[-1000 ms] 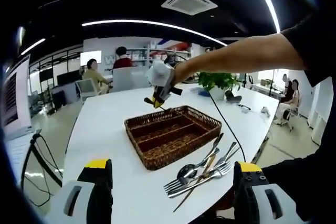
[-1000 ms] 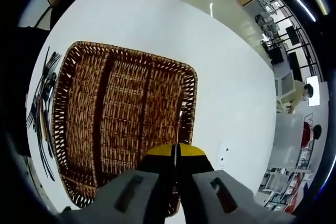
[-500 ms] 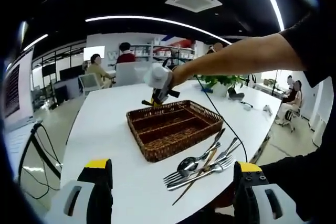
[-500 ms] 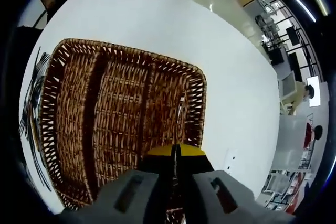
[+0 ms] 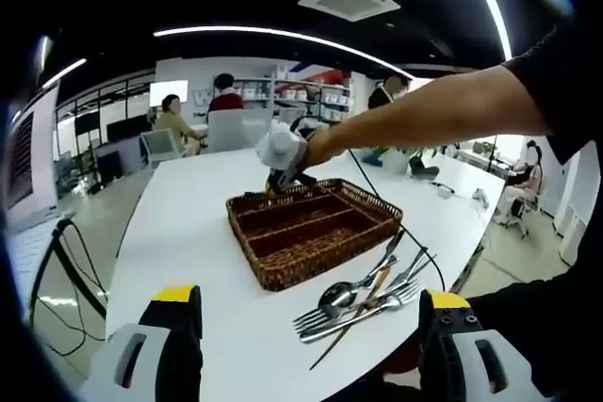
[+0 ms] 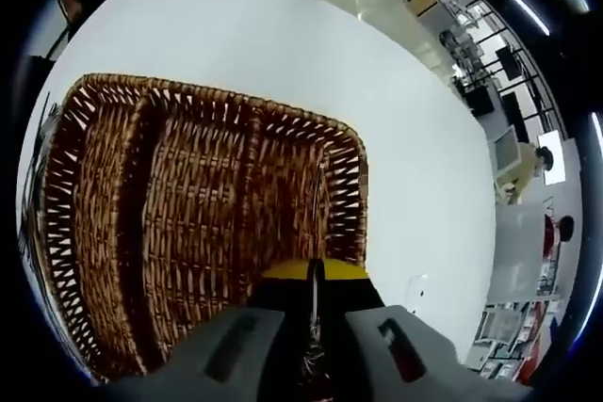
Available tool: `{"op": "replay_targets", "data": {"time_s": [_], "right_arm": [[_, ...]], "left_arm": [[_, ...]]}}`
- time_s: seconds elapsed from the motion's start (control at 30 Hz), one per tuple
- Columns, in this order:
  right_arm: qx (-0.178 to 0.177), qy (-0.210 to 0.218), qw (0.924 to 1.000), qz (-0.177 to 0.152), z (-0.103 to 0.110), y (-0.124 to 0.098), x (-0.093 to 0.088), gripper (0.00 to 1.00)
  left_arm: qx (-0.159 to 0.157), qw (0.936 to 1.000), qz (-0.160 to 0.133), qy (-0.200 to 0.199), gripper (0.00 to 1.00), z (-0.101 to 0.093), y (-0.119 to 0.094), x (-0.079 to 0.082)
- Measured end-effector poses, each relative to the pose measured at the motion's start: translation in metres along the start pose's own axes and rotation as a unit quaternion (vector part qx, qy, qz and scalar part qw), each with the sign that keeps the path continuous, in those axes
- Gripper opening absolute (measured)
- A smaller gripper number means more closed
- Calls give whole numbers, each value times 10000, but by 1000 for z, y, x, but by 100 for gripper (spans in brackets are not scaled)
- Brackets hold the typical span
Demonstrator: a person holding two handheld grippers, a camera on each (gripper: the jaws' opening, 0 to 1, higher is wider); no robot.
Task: Arrange the knives, forks, and spoons in their matching storage slots by inserting each utensil handle-first until every utensil is classified and aligned in the correct compartment
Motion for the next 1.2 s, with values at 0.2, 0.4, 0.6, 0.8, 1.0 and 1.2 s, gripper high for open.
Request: {"op": "replay_targets", "data": {"time_s": [0.2,0.4,0.6,0.8,1.0,1.2], "right_arm": [[-41,8,10000,-39,4,15,-5,0],[-135,-45,9995,-298,11,17,-12,0],[-98,138,9995,-256,8,21,-12,0],[-103,-77,9997,-222,9,21,-15,0],[-193,-223,9993,-243,4,8,-13,14],[-473,417,9952,-742,-20,-31,-9,28]], "left_arm": [[32,10000,30,-76,100,2,1,-6],[7,9999,94,-113,100,1,3,-10],[4,9999,105,-113,100,2,8,-10],[-26,9999,79,-82,100,0,7,-6],[25,9994,330,101,89,1,3,-10],[-87,9999,8,-79,99,-5,4,2]]}}
Point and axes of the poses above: the point that each gripper's makers call its tool centre point, and the gripper's own axes: y roughly forward along the fingers, z roughly to its left, x roughly out of its top, the point moved 7 cm from there along -y, roughly backward along the fingers
